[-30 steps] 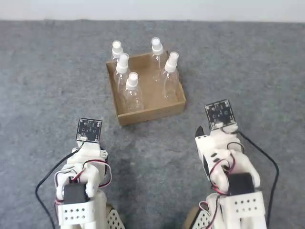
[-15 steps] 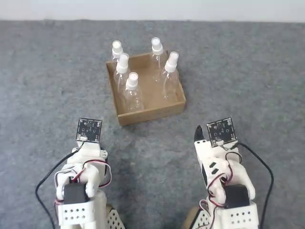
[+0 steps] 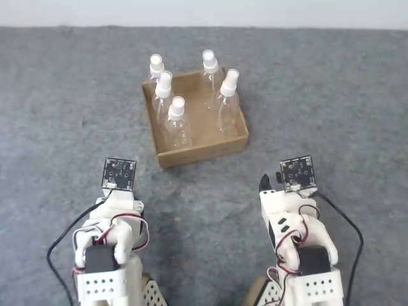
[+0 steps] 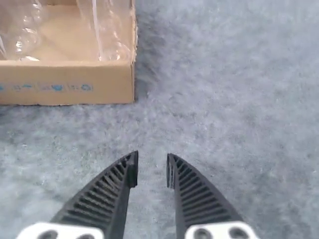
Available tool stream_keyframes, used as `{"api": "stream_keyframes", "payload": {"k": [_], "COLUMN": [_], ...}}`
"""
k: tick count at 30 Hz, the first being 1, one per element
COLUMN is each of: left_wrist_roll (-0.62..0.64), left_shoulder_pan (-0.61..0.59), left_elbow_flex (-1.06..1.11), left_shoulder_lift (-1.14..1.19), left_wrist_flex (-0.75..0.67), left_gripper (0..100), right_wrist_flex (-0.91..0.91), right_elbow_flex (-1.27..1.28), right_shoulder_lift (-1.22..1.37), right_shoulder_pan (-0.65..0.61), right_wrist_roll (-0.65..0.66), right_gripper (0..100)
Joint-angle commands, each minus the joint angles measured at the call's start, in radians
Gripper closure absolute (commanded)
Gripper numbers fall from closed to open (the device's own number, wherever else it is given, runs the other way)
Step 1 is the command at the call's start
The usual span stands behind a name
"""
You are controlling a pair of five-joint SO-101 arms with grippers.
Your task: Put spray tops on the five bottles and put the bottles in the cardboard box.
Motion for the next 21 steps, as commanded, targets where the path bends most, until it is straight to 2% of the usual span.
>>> {"api": "stream_keyframes", "payload": {"k": [1, 7, 15, 21], "left_wrist_roll": [-0.009, -0.009, -0.009, -0.009], "left_shoulder_pan": [-0.003, -0.003, -0.003, -0.003], "left_elbow_flex": [-0.012, -0.012, -0.012, -0.012], "left_shoulder_lift": [-0.023, -0.023, -0.023, -0.023], "left_wrist_flex": [0.003, 0.003, 0.003, 0.003], "left_gripper": [99, 99, 99, 99], "right_wrist_flex": [-0.015, 0.062, 0.32, 0.358], "right_elbow_flex": [0.023, 0.023, 0.023, 0.023], "right_shoulder_lift": [-0.012, -0.01, -0.012, -0.008], "right_shoulder_pan": [0.015, 0.008, 0.007, 0.013], "right_wrist_roll": [-0.057, -0.051, -0.049, -0.057], "right_gripper": [90.9, 85.4, 84.8, 85.1]}}
